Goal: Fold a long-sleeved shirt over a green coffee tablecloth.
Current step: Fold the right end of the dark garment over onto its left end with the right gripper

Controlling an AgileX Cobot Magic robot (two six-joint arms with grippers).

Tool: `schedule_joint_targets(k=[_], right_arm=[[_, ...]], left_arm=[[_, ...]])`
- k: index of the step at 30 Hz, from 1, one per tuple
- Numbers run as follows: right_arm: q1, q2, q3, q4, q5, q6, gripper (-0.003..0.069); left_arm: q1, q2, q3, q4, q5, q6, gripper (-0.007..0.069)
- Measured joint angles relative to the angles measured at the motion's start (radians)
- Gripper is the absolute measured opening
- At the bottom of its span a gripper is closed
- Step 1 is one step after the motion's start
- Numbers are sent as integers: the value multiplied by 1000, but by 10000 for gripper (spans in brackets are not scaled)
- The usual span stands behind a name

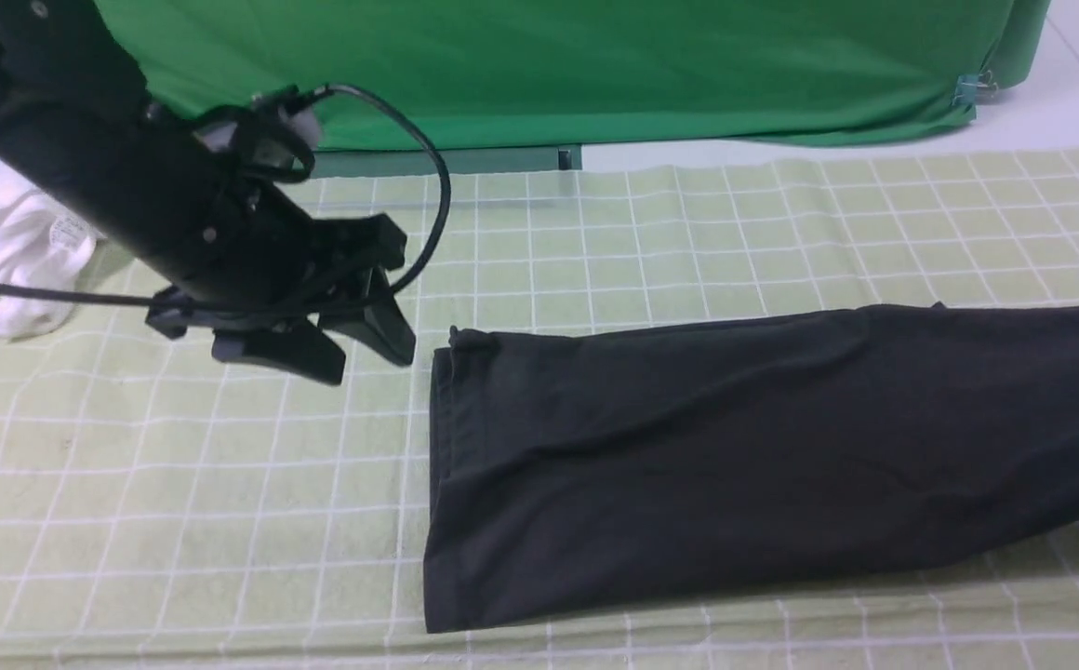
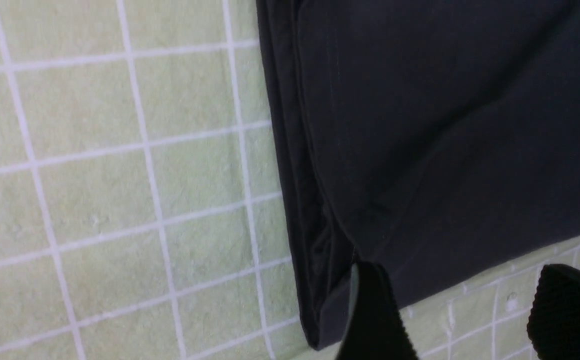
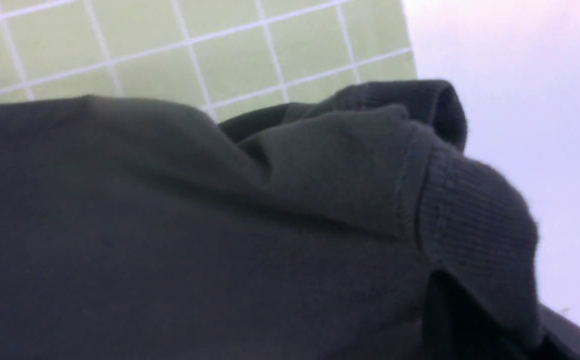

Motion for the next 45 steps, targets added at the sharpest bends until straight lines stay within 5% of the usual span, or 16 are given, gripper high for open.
schedule_joint_targets(k=[6, 15, 20, 33, 39, 45], right_arm=[[127, -25, -11, 61, 15, 65, 15], [556, -48, -17, 138, 0, 236, 15], [833, -14, -17, 141, -148, 372, 15], [1202, 201, -17, 144, -402, 502, 23], [1284, 312, -17, 145, -522, 508, 108], [1336, 354, -18, 155, -568, 548, 340]], left_arm=[[0, 0, -25, 0, -31, 0, 408], [51, 0, -80, 11, -5, 41, 307], [108, 0, -86, -20, -19, 40, 239], [110, 0, -90, -34, -20, 47, 237], [110, 0, -90, -17, -20, 46, 238], [110, 0, -90, 11, -20, 45, 238]])
